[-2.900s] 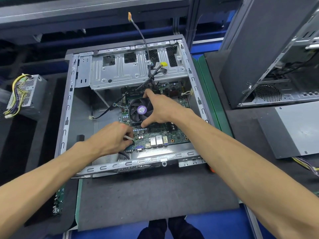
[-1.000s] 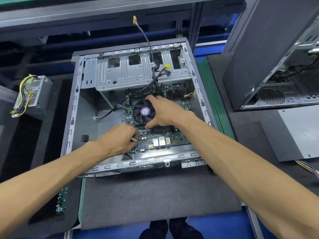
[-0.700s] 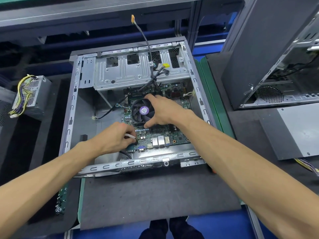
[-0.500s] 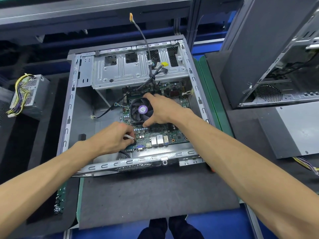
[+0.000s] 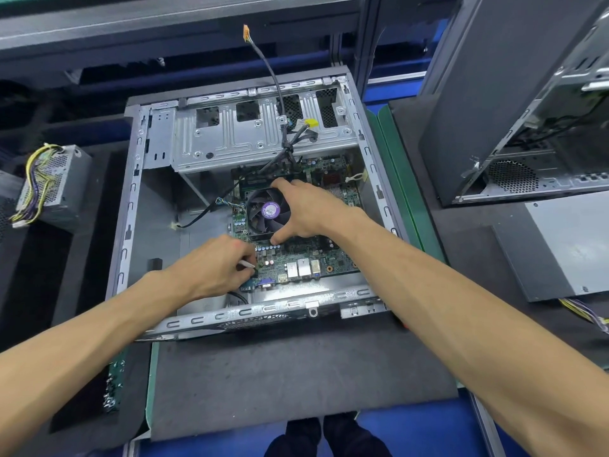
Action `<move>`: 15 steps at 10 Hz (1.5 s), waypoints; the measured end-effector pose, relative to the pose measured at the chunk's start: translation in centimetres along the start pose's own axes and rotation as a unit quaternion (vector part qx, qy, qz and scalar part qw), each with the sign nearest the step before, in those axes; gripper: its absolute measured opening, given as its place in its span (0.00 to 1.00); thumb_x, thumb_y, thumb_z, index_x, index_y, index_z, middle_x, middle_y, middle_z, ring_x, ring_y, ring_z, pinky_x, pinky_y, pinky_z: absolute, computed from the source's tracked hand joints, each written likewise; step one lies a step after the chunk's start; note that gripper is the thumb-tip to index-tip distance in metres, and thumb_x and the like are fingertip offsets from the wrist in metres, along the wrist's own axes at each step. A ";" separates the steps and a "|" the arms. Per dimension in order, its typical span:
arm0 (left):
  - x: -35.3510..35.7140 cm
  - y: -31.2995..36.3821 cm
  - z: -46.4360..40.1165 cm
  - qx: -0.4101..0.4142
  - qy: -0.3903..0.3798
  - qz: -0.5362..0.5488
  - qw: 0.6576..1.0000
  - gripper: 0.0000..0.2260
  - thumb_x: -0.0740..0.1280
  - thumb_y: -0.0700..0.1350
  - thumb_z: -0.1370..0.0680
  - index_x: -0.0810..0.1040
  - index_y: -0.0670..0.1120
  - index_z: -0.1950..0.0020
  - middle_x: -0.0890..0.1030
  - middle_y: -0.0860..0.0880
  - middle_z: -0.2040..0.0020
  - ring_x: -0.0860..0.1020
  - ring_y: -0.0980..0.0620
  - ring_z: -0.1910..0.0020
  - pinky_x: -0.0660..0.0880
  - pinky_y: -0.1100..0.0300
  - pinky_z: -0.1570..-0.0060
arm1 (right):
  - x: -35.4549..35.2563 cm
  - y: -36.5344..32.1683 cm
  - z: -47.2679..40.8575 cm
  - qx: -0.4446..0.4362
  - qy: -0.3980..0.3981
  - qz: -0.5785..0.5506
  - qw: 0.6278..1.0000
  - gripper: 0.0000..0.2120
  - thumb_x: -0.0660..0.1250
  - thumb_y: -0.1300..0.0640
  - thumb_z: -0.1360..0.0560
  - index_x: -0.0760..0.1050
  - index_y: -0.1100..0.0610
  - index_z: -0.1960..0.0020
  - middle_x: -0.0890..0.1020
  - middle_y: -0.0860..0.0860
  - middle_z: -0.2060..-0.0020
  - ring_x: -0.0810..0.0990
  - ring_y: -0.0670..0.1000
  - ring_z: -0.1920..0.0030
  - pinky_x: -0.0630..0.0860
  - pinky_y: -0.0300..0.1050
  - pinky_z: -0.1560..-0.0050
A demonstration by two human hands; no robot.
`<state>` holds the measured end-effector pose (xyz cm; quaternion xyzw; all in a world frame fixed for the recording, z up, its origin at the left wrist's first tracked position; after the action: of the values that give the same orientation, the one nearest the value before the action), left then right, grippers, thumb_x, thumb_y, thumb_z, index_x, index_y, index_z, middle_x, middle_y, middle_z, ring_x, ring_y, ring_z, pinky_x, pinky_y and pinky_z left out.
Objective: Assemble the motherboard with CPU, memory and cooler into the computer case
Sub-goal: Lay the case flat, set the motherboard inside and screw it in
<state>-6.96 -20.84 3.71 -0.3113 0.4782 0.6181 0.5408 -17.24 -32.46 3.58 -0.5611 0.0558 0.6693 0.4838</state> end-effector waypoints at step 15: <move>0.7 0.7 -0.7 -0.025 -0.006 -0.069 0.997 0.03 0.69 0.44 0.25 0.78 0.46 0.58 0.81 0.47 0.62 0.75 0.47 0.64 0.69 0.59 0.66 | 0.2 0.1 0.0 0.003 0.012 -0.010 1.000 0.55 0.82 0.40 0.38 0.56 0.53 0.21 0.70 0.57 0.29 0.72 0.60 0.31 0.73 0.54 0.38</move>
<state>-7.90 -21.21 2.98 -0.3532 0.4365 0.5934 0.5767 -17.30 -32.40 3.32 -0.5683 0.0581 0.6574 0.4914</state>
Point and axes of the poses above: each hand's wrist, its own z-axis away from the middle knuckle, its own x-axis out of the palm, y = z × x, the point moved 7 cm from there along -z, towards the middle knuckle
